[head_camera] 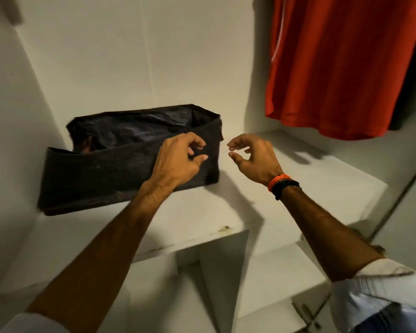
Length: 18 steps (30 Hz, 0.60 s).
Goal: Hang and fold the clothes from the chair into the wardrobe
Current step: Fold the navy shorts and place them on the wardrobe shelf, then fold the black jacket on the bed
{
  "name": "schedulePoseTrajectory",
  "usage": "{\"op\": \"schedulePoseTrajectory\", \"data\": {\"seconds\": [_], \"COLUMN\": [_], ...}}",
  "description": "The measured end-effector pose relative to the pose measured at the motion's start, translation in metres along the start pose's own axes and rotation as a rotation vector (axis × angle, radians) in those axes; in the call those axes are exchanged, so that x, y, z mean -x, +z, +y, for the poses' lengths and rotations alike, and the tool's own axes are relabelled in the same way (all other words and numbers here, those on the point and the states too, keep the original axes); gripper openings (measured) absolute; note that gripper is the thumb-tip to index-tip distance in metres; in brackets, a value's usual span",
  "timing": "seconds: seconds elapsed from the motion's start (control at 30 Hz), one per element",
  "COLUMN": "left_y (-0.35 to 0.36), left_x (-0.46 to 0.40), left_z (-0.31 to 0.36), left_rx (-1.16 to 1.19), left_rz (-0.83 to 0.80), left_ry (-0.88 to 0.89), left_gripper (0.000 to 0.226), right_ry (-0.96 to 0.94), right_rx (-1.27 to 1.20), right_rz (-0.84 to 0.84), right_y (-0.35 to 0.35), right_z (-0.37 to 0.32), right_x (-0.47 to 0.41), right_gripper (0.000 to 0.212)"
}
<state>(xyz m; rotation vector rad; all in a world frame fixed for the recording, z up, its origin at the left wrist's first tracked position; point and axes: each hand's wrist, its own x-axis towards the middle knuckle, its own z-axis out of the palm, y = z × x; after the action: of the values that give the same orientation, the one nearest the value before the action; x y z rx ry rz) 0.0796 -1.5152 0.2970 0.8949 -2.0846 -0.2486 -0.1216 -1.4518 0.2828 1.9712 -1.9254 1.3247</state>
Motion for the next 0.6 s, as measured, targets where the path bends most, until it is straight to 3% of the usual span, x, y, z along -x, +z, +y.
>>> {"op": "schedulePoseTrajectory", "data": {"seconds": [0.37, 0.6], "left_y": [0.148, 0.256], "left_x": [0.074, 0.217], "left_z": [0.158, 0.34], "left_rx": [0.295, 0.368], "left_rz": [-0.537, -0.919], "left_ry": [-0.07, 0.121], "left_gripper": [0.039, 0.039], "right_ry": [0.426, 0.82], "right_rx": [0.23, 0.357], "right_rz": [0.117, 0.231], "right_y": [-0.158, -0.286], "right_z": [0.071, 0.097], "right_x": [0.19, 0.424], "right_gripper": [0.02, 0.021]}}
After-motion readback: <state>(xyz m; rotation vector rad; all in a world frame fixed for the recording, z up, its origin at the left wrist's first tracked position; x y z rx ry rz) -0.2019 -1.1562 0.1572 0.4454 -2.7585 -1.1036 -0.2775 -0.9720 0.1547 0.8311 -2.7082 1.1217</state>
